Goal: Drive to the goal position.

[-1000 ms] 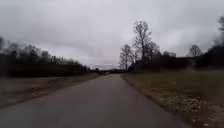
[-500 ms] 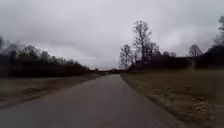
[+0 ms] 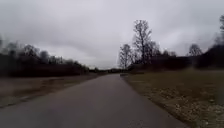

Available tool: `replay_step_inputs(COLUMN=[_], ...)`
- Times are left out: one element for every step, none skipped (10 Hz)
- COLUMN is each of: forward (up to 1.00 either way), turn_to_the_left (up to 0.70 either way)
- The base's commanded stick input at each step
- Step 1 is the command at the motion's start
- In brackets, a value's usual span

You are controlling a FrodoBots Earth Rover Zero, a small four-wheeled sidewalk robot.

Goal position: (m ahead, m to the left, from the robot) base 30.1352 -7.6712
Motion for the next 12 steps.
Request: replay_step_inputs(forward=[0.70, 0.70, 0.70, 0.70, 0.70, 0.70, 0.70, 0.70, 0.70, 0.70, 0.70, 0.70], turn_to_the_left=[0.00, 0.00, 0.00, 0.00, 0.00, 0.00, 0.00, 0.00, 0.00, 0.00, 0.00, 0.00])
